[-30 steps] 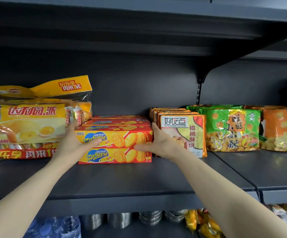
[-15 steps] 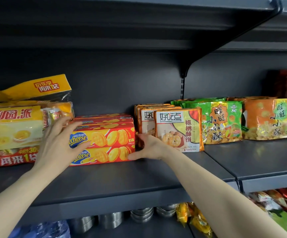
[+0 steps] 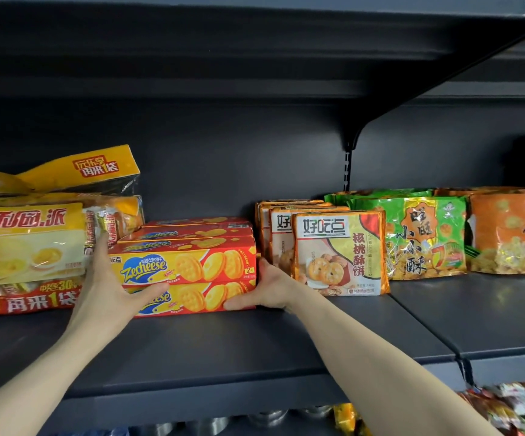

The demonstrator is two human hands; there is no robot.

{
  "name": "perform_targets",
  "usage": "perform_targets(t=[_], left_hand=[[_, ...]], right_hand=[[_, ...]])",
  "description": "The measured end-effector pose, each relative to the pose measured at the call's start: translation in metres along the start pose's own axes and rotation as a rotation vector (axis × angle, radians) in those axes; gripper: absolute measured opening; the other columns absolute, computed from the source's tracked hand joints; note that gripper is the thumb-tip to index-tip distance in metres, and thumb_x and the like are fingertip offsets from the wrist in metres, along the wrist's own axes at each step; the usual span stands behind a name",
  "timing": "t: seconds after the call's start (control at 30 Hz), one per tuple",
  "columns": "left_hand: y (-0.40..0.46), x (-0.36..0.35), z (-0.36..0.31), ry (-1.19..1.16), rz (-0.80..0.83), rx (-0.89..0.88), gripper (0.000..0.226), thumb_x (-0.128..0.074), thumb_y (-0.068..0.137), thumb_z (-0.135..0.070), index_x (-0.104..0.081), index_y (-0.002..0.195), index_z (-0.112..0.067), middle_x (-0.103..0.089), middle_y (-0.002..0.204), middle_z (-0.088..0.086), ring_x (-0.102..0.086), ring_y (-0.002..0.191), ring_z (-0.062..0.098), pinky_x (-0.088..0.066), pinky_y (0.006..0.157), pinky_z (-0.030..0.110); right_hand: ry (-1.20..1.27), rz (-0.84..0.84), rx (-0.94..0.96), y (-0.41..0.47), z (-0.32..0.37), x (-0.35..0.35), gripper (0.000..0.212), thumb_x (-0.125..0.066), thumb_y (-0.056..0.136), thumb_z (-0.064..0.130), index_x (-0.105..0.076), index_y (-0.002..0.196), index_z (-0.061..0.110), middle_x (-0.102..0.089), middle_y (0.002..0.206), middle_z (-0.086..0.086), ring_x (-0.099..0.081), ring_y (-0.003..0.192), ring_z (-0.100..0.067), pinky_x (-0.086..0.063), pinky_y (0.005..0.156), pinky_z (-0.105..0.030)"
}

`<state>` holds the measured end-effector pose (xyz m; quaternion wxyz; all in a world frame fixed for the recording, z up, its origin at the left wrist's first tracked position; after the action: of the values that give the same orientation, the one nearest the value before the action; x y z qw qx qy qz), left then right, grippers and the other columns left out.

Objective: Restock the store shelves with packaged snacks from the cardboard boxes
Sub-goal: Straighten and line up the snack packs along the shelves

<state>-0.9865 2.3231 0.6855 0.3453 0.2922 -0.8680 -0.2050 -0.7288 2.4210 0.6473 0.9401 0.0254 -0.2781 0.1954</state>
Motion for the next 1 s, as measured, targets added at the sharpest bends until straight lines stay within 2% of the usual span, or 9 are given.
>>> perform_targets(t=[0.17, 0.3, 0.4, 0.47, 0.57, 0.73, 0.87, 0.93, 1.0], left_hand=[[0.002, 0.005, 0.003, -0.012, -0.004, 0.019, 0.137, -0.092, 0.057, -0.045, 0.006, 0.153, -0.042, -0.033, 0.159, 0.000, -0.041, 0.140, 0.030, -0.042, 0.105, 0.056], [0.003, 0.003, 0.006, -0.045, 0.016, 0.074, 0.135, -0.093, 0.058, -0.046, -0.001, 0.156, -0.039, -0.036, 0.157, 0.000, -0.043, 0.138, 0.028, -0.042, 0.106, 0.054], [0.005, 0.004, 0.015, -0.158, 0.058, 0.126, 0.128, -0.090, 0.044, -0.067, -0.021, 0.149, -0.043, -0.054, 0.140, -0.005, -0.054, 0.126, 0.022, -0.047, 0.102, 0.051], [0.005, 0.002, 0.023, -0.218, 0.124, 0.183, 0.110, -0.087, 0.039, -0.073, -0.044, 0.134, -0.037, -0.066, 0.120, -0.011, -0.062, 0.113, 0.018, -0.049, 0.097, 0.046], [0.007, 0.000, 0.030, -0.211, 0.199, 0.193, 0.103, -0.082, 0.035, -0.081, -0.057, 0.123, -0.034, -0.071, 0.112, -0.014, -0.066, 0.107, 0.014, -0.050, 0.098, 0.048], [-0.002, 0.004, 0.021, -0.112, 0.103, 0.180, 0.092, -0.089, 0.058, -0.056, -0.043, 0.130, -0.023, -0.062, 0.124, 0.000, -0.062, 0.110, 0.024, -0.050, 0.089, 0.045], [-0.013, 0.005, -0.010, 0.148, -0.054, -0.049, 0.125, -0.087, 0.064, -0.046, -0.008, 0.155, -0.014, -0.028, 0.156, 0.018, -0.031, 0.144, 0.038, -0.037, 0.108, 0.056], [-0.024, 0.004, -0.042, 0.277, -0.134, -0.266, 0.120, -0.084, 0.073, -0.037, -0.002, 0.158, -0.014, -0.007, 0.164, 0.017, -0.009, 0.152, 0.035, -0.018, 0.117, 0.052], [-0.036, -0.008, -0.082, 0.326, -0.094, -0.466, 0.106, -0.078, 0.081, -0.034, -0.008, 0.159, -0.016, -0.001, 0.166, 0.010, -0.002, 0.152, 0.025, -0.012, 0.118, 0.041]], right_hand=[[0.041, 0.044, 0.024, -0.001, 0.004, -0.001, 0.110, -0.096, 0.061, 0.034, -0.033, 0.150, 0.032, -0.056, 0.139, 0.009, -0.048, 0.134, -0.016, -0.038, 0.115, -0.046], [0.025, 0.028, 0.003, 0.000, 0.003, -0.003, 0.119, -0.097, 0.055, 0.041, -0.030, 0.152, 0.030, -0.054, 0.140, 0.008, -0.047, 0.135, -0.017, -0.039, 0.115, -0.046], [0.042, -0.094, -0.001, -0.004, 0.004, -0.003, 0.143, -0.094, 0.031, 0.058, -0.024, 0.151, 0.025, -0.051, 0.142, 0.006, -0.046, 0.135, -0.019, -0.042, 0.112, -0.048], [0.098, -0.157, 0.057, -0.007, 0.005, -0.001, 0.148, -0.094, 0.030, 0.059, -0.016, 0.152, 0.029, -0.050, 0.143, 0.007, -0.046, 0.136, -0.017, -0.043, 0.112, -0.049], [0.127, -0.112, 0.165, -0.014, 0.018, -0.006, 0.125, -0.097, 0.048, 0.046, -0.023, 0.147, 0.035, -0.054, 0.136, 0.012, -0.051, 0.131, -0.013, -0.045, 0.110, -0.049], [0.095, -0.123, 0.197, -0.036, 0.035, -0.007, 0.120, -0.094, 0.051, 0.057, -0.026, 0.147, 0.036, -0.056, 0.134, 0.016, -0.054, 0.128, -0.010, -0.049, 0.107, -0.046], [0.081, -0.572, 0.334, -0.094, 0.049, 0.041, 0.090, -0.076, 0.082, 0.052, -0.029, 0.154, 0.027, -0.045, 0.139, 0.021, -0.047, 0.128, -0.003, -0.043, 0.104, -0.027], [-0.127, -0.941, 0.395, -0.123, 0.044, 0.077, 0.072, -0.070, 0.089, 0.048, -0.040, 0.150, 0.024, -0.050, 0.144, 0.010, -0.047, 0.132, -0.011, -0.042, 0.108, -0.035], [-0.389, -1.153, 0.293, -0.139, 0.030, 0.110, 0.075, -0.070, 0.089, 0.047, -0.036, 0.150, 0.022, -0.044, 0.149, -0.003, -0.040, 0.136, -0.023, -0.039, 0.110, -0.043]])
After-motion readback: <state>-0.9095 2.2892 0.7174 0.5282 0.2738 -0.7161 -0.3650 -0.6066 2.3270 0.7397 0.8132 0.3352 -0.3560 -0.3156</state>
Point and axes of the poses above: each hand's wrist, its own y-axis towards the middle knuckle, its own x-axis out of the back of the hand, z = x × y, the point moved 5 cm from there along y, towards the middle knuckle
